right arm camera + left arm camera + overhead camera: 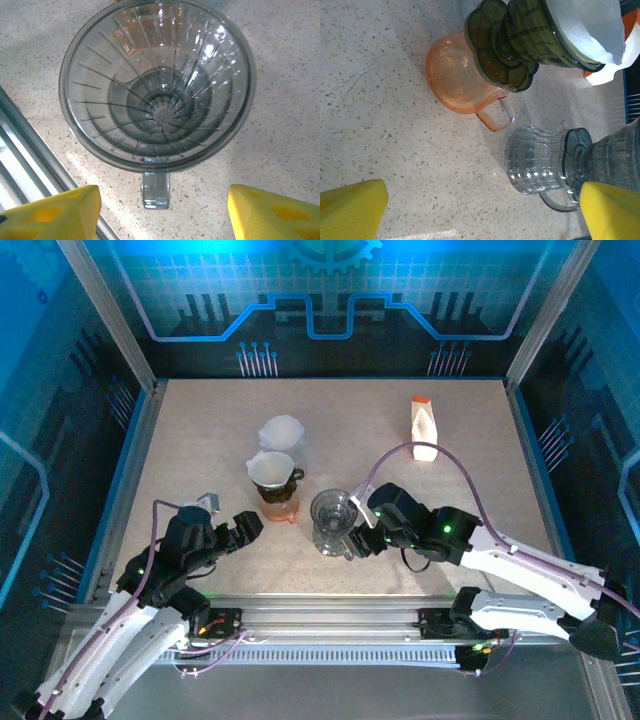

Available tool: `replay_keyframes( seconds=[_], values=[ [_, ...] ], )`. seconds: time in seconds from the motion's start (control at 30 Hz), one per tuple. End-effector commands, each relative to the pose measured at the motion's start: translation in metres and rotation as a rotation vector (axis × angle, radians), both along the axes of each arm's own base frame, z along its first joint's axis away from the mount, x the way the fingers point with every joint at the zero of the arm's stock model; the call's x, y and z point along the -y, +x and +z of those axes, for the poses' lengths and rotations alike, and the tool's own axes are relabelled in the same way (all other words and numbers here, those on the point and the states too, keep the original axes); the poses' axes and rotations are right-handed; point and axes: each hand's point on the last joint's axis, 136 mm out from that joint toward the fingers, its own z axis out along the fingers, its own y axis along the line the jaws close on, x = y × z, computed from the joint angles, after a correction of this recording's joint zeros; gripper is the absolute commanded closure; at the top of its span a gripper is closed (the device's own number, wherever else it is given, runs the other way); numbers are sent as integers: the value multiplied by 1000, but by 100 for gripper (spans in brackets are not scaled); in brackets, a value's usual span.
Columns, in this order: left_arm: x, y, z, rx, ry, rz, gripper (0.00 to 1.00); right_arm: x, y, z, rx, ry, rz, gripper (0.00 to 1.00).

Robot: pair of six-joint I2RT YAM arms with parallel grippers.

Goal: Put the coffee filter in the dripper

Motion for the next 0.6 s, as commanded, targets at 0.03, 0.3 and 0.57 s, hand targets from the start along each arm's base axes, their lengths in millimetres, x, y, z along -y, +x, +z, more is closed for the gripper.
replay_keyframes(
  seconds=[0.03,0.3,0.57],
  values=[
    [-3,0,1,12,6,5,1,16,9,9,63,41,-84,31],
    [-4,0,2,16,13,6,1,37,47,43,137,105,-222,32],
    [-2,0,2,16,1,3,1,70,136,47,84,190,-468,46]
  ],
)
